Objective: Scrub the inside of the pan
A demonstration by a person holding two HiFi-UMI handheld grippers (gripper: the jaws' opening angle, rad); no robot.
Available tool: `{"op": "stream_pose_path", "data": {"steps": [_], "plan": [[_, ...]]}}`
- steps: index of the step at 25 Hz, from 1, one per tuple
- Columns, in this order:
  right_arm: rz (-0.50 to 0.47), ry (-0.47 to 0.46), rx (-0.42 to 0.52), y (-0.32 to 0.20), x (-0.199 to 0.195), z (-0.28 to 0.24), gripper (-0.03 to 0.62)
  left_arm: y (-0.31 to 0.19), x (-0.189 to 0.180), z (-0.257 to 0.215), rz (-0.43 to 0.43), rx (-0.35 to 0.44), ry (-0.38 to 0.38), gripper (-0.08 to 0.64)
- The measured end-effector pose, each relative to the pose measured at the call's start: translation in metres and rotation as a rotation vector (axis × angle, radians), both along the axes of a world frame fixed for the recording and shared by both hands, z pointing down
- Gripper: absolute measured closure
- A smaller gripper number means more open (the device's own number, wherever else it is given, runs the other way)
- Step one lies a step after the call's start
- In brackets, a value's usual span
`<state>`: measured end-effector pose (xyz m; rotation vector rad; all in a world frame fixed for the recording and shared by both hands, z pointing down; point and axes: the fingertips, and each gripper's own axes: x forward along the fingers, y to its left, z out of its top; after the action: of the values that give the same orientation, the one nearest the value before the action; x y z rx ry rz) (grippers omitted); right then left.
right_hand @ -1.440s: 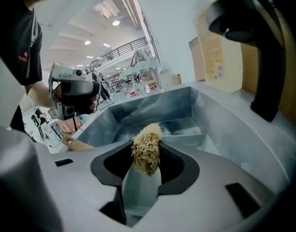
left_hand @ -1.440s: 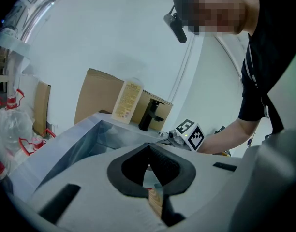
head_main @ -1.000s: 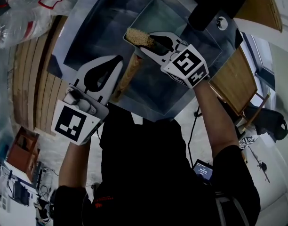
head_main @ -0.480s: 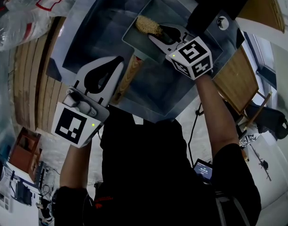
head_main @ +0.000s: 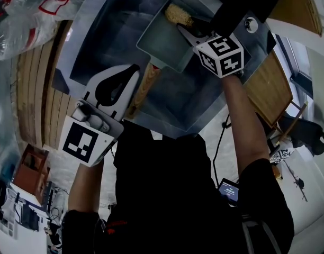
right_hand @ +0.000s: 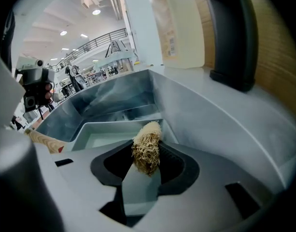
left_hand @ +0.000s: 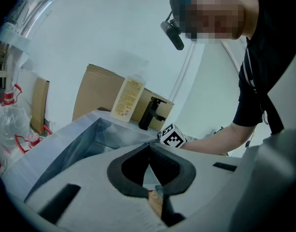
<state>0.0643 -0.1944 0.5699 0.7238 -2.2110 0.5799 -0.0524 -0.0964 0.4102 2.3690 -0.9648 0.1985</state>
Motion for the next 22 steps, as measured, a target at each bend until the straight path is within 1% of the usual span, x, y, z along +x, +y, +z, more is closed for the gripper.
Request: {"op": "stream_pose_path", "data": {"steps": [3,7,11,16,19,22], "plan": [[0.012,-0.009,0.003,-0.001,0.001,-0.004,0.446,0.0,0.002,-0.001,0.008,0.002,0.002,0.543],[-0.036,-0.042,0.012,0.016,-0.007,-0.022,0.446,0.002,0.005,-0.004,0.016,0.007,0.002,0.542],[-0.13,-0.083,-0.015,0.049,-0.017,-0.04,0.446,0.004,0.007,-0.009,0.021,0.014,0.003,0.543],[-0.261,-0.072,-0.05,0.09,-0.027,-0.045,0.446,0.009,0.011,-0.013,0.017,0.021,0.005,0.541],[-0.301,-0.072,-0.073,0.103,-0.03,-0.042,0.446,0.011,0.015,-0.013,0.015,0.021,0.005,0.543],[-0.326,-0.059,-0.076,0.107,-0.031,-0.038,0.446,0.013,0.017,-0.011,0.013,0.016,0.004,0.543]]}}
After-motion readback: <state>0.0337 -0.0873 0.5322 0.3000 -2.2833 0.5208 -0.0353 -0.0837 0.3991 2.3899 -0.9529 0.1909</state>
